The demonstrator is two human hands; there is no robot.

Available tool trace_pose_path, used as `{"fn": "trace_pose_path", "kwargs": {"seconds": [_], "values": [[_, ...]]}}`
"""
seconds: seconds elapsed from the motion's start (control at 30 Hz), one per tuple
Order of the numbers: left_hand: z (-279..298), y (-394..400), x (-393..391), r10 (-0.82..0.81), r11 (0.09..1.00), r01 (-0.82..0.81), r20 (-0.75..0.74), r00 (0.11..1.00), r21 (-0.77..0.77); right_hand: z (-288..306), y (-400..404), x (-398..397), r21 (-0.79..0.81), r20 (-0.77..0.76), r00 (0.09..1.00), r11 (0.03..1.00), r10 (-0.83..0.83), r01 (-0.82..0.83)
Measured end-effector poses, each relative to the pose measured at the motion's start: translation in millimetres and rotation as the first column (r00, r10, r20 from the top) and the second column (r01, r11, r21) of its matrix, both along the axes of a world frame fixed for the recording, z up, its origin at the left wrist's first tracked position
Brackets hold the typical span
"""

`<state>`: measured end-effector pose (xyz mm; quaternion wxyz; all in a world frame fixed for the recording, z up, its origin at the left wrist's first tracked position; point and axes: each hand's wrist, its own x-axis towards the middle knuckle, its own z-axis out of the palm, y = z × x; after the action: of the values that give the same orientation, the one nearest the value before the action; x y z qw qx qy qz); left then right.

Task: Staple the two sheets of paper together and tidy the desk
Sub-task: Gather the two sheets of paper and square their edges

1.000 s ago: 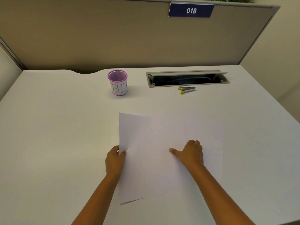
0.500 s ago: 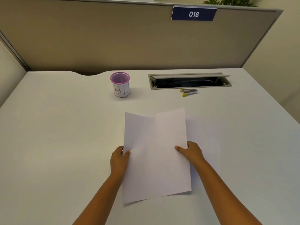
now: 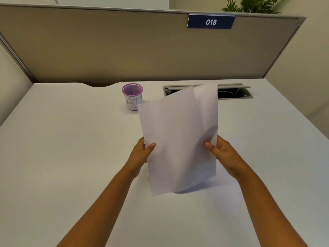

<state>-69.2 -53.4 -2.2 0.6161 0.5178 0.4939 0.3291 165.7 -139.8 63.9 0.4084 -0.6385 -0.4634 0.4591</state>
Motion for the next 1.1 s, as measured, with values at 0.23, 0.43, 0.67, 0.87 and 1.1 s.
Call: {"fn": "trace_pose_path", "kwargs": {"seconds": [0.23, 0.43, 0.67, 0.87, 1.1], "values": [[22, 12, 6, 0.157, 0.977, -0.156, 0.005, 0.988, 0.146, 23, 4, 4, 0.1, 0.097, 0.995, 0.995, -0.029, 0.019], [52, 4, 0, 0.299, 0.836, -0.304, 0.086, 0.95, 0.456, 28, 1, -9, 0.177, 0.136, 0.987, 0.982, -0.091, 0.066], [40, -11, -7, 0.406, 0.737, -0.336, 0.014, 0.914, 0.586, 20, 7, -31, 0.243, 0.081, 0.986, 0.962, -0.144, 0.121], [42, -23, -1, 0.406, 0.785, -0.353, 0.009, 0.914, 0.51, 21, 12, -42, 0.218, 0.052, 0.977, 0.957, -0.208, 0.193], [47, -19, -6, 0.431, 0.777, -0.433, 0.116, 0.895, 0.457, 31, 16, -41, 0.167, 0.102, 0.978, 0.972, -0.181, 0.163]]}}
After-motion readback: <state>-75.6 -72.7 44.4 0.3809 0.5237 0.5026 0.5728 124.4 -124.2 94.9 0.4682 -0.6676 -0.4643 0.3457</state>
